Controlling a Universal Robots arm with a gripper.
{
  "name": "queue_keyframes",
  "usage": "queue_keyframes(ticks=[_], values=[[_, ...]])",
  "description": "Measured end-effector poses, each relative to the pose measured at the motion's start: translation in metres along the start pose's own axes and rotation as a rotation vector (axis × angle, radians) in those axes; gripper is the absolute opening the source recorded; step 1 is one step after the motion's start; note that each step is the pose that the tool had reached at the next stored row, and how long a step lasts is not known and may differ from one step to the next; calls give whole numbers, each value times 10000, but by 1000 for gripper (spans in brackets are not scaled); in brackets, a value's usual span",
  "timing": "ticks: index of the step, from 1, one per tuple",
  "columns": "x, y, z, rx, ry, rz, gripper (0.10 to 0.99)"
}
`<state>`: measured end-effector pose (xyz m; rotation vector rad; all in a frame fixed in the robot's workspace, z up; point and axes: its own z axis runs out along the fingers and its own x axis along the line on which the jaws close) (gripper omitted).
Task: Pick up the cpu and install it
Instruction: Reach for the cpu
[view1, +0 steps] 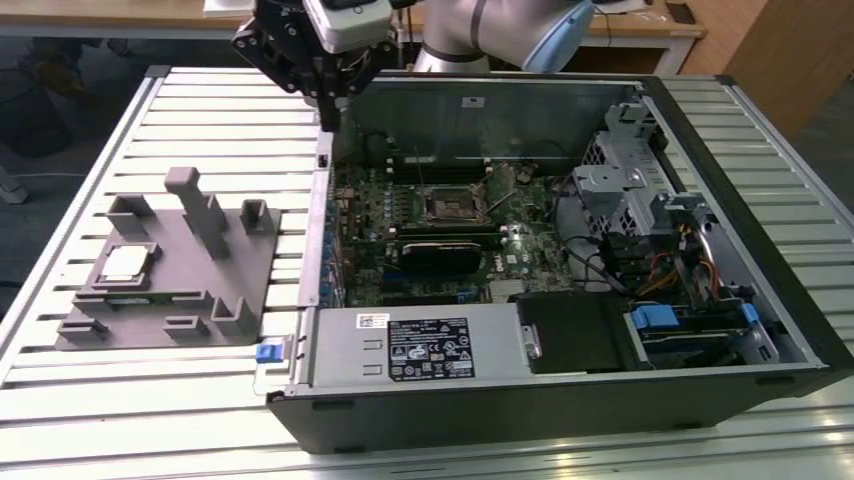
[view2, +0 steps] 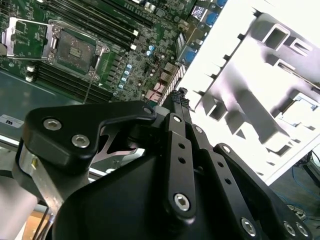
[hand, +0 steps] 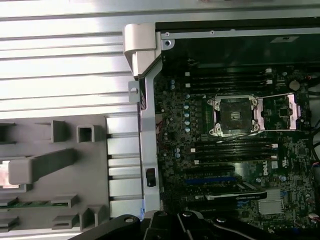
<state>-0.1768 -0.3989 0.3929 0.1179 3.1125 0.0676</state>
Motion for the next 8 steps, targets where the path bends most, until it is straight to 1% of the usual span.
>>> queue_keyframes(ticks=[8], values=[[44,-3,-1,0,0,0,106]])
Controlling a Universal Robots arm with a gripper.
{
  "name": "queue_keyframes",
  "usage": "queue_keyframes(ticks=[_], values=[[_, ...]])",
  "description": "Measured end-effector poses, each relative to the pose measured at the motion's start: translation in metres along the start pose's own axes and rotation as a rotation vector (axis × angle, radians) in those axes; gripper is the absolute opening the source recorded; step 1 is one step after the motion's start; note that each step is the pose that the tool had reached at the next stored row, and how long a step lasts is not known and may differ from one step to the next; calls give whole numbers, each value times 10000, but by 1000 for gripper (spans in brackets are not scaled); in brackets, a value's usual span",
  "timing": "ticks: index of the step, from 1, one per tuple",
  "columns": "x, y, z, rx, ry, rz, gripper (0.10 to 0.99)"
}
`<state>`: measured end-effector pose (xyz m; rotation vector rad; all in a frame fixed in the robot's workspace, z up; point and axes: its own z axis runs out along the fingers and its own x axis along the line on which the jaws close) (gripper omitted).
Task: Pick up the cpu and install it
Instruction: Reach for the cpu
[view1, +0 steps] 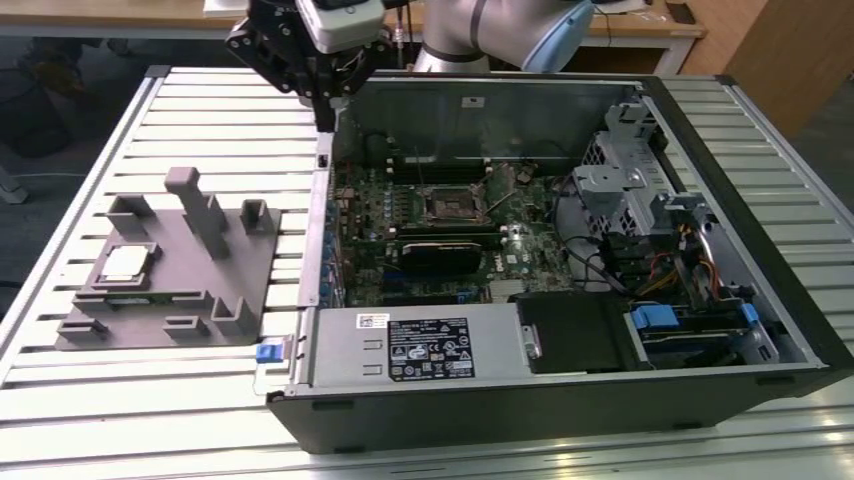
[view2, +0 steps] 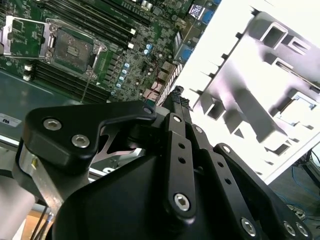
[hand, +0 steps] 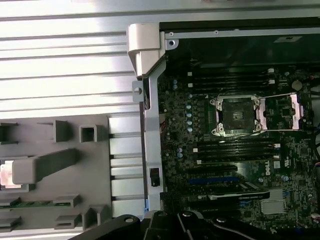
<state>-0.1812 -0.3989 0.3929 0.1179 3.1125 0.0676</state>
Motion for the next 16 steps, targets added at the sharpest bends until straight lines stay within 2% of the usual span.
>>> queue_keyframes(ticks=[16], values=[[88,-7,-1,0,0,0,106]])
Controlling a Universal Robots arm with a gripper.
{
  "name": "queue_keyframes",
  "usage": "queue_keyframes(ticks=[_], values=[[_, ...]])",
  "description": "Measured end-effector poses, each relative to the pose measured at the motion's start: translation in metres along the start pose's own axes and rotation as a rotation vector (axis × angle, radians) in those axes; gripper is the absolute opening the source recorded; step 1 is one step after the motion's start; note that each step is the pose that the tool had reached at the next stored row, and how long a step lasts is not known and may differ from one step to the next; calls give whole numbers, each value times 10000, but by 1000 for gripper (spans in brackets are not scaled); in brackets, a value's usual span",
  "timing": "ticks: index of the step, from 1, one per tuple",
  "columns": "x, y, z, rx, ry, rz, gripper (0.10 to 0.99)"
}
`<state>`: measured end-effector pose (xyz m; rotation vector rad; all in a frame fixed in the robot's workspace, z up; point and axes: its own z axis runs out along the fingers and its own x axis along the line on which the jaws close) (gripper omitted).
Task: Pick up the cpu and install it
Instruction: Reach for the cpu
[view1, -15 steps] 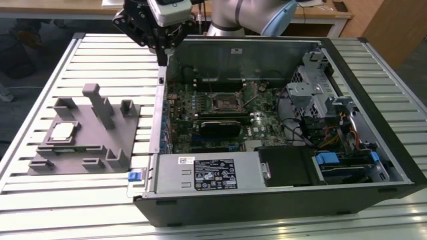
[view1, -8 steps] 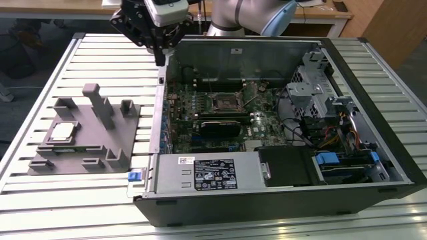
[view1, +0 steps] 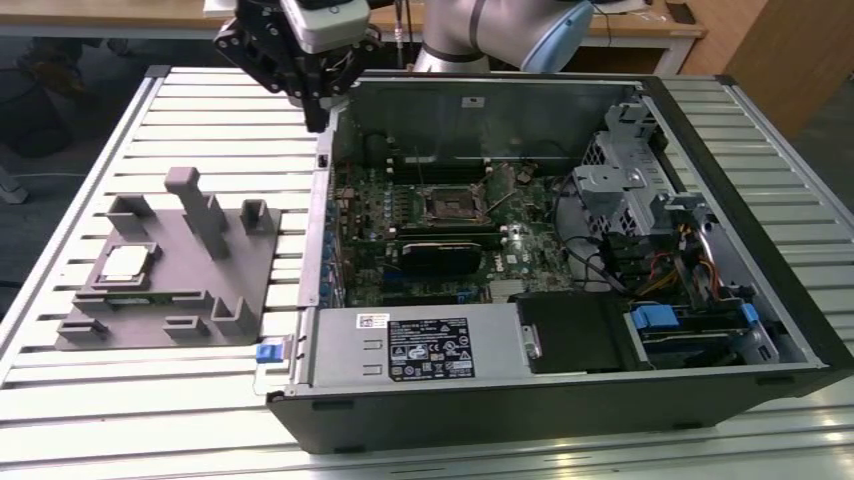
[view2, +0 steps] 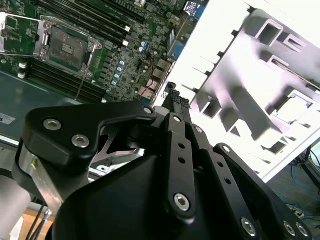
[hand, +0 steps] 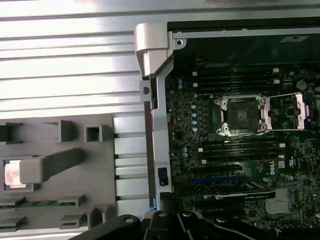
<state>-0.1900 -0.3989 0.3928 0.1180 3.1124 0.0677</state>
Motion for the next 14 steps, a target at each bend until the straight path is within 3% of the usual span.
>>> queue_keyframes(ticks=[14], values=[[77,-6,-2,0,0,0,106]])
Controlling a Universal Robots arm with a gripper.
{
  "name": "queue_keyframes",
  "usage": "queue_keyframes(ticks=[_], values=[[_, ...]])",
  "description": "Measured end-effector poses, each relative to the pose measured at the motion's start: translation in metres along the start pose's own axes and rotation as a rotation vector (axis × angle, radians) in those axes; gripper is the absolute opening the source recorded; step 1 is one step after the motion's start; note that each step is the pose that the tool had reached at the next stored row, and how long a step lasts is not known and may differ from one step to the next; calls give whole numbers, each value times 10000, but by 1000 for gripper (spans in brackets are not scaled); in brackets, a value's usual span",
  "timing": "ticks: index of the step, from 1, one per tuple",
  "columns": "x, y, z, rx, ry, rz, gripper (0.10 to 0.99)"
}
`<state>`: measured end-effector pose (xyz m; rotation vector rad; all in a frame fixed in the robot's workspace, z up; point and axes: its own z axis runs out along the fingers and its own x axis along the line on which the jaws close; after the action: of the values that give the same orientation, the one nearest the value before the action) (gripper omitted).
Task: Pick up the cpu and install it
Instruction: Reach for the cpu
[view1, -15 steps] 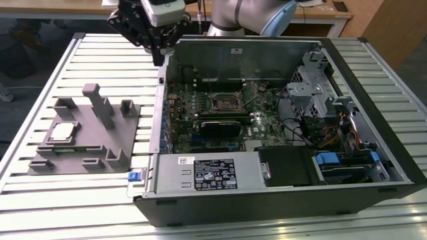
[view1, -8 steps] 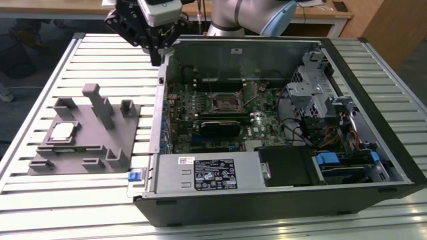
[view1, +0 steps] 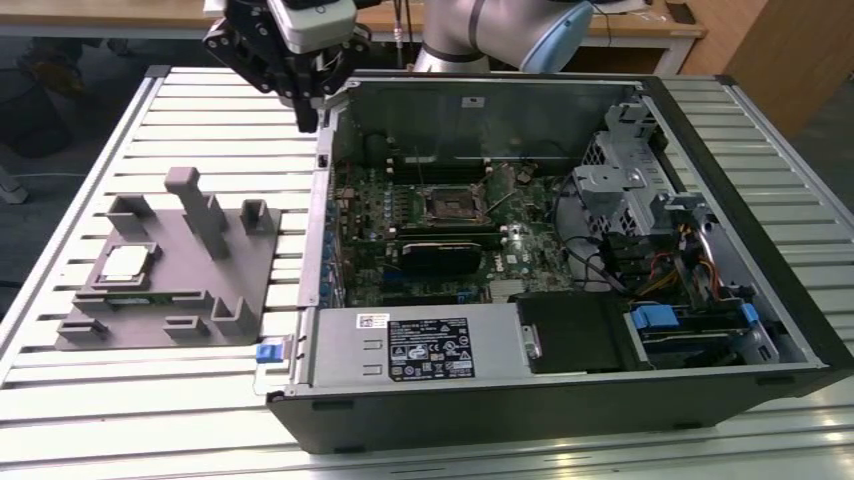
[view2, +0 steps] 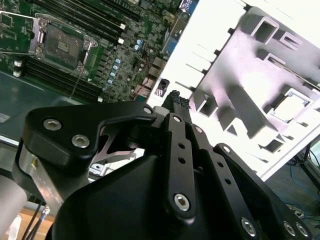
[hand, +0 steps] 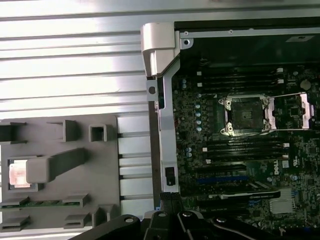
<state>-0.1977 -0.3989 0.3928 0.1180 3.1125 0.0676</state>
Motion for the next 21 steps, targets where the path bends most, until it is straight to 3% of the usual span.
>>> queue_keyframes(ticks=[21], values=[[124,-9,-3,1,1,0,106]])
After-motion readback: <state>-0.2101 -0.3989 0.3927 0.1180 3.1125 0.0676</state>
